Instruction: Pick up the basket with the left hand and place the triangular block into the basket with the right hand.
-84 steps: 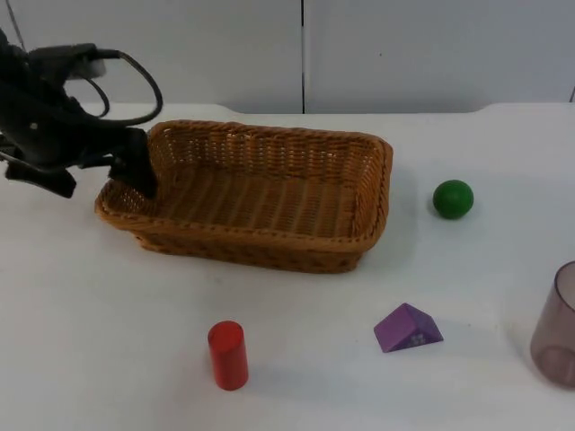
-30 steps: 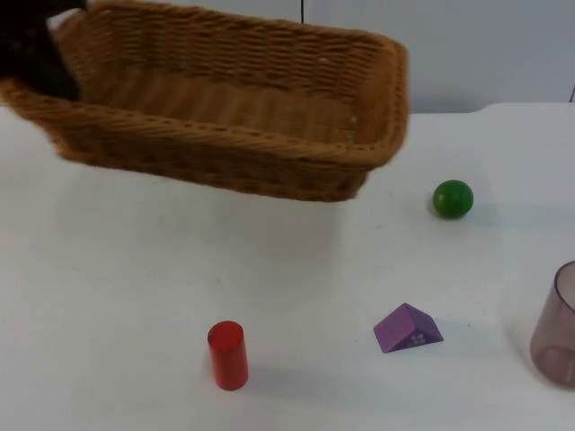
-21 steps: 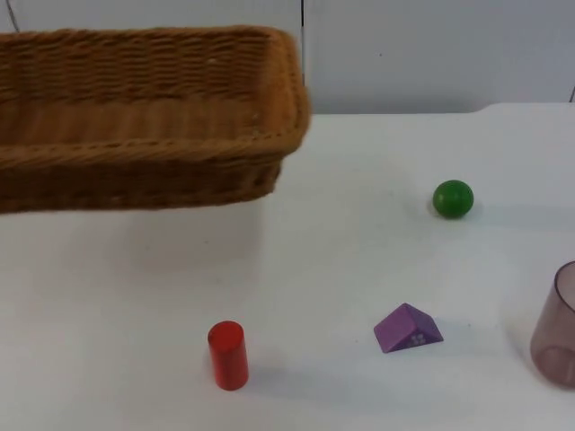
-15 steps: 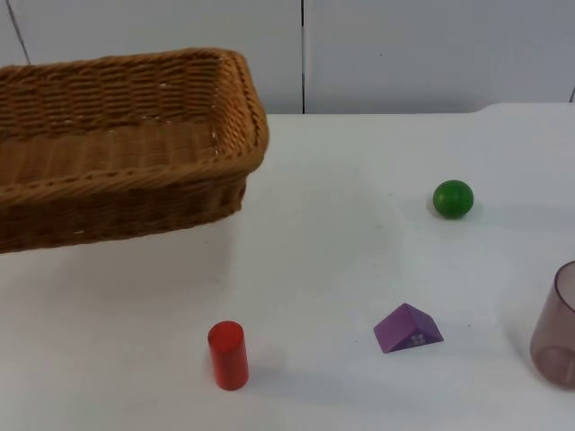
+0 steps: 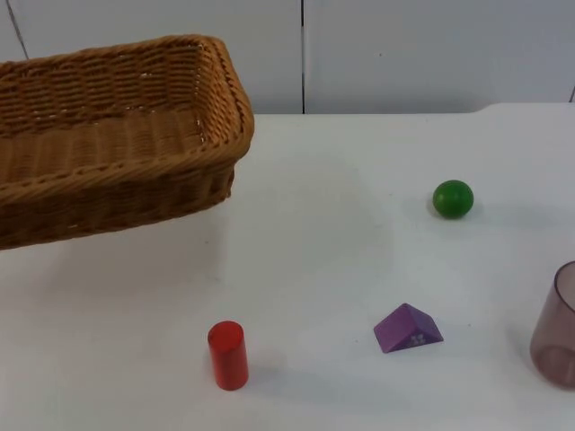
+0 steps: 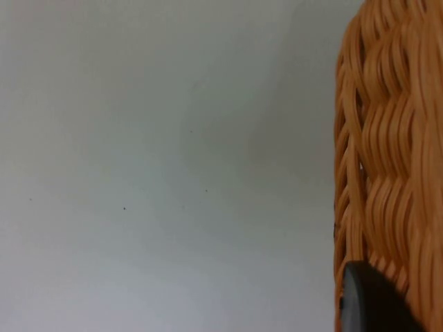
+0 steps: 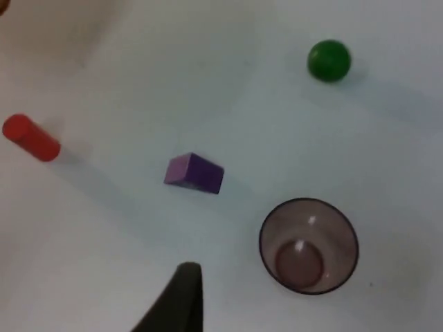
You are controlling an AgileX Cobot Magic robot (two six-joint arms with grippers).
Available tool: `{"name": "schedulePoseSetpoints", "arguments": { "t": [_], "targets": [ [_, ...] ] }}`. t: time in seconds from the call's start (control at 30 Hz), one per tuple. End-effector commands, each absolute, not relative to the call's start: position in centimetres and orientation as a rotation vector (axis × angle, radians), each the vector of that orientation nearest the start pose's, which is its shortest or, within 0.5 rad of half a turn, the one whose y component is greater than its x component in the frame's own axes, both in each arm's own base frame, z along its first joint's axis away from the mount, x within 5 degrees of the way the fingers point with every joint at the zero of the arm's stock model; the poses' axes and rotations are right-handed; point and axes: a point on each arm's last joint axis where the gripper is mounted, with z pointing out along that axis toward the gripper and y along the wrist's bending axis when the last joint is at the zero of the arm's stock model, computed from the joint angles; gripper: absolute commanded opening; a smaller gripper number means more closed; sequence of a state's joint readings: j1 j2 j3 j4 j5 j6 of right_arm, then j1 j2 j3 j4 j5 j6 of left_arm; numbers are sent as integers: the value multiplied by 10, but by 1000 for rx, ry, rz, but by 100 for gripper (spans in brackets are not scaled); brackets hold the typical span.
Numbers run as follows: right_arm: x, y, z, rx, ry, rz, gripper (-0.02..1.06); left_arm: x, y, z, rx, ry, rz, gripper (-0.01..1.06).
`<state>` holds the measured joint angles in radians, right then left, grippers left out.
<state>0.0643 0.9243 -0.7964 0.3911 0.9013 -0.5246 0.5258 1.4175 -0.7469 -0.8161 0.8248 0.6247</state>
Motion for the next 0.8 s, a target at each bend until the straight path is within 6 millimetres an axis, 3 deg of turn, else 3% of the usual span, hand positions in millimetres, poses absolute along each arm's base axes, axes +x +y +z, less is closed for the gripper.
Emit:
{"name": "schedulePoseSetpoints", "arguments": {
  "t": [0.0, 0.07, 0.1, 0.23, 0.27, 0.4, 0.47, 0.6, 0.63, 0.77],
  "targets": [
    [182, 45, 313, -613, 2411, 317, 101, 234, 78, 220, -577, 2504, -647, 0],
    [202, 55, 314, -726, 2407, 319, 98, 234, 78, 219, -579, 2508, -644, 0],
    [202, 55, 314, -726, 2407, 319, 98, 234, 78, 219, -579, 2508, -644, 0],
    [242, 91, 310, -1008, 2341, 270, 97, 234, 78, 219, -576, 2516, -637, 0],
    [242, 91, 310, -1008, 2341, 270, 97, 234, 78, 219, -576, 2516, -637, 0],
    [275, 144, 285, -1428, 2247, 176, 97, 233, 78, 219, -583, 2524, -635, 0],
    [279, 150, 284, -1474, 2226, 161, 97, 233, 78, 218, -590, 2529, -635, 0],
    [300, 183, 246, -1755, 2198, 136, 97, 232, 78, 218, -586, 2539, -636, 0],
    [300, 183, 246, -1755, 2198, 136, 97, 232, 78, 218, -586, 2539, -636, 0],
    [314, 192, 205, -1933, 2172, 148, 97, 232, 78, 218, -590, 2539, -637, 0]
  ]
}}
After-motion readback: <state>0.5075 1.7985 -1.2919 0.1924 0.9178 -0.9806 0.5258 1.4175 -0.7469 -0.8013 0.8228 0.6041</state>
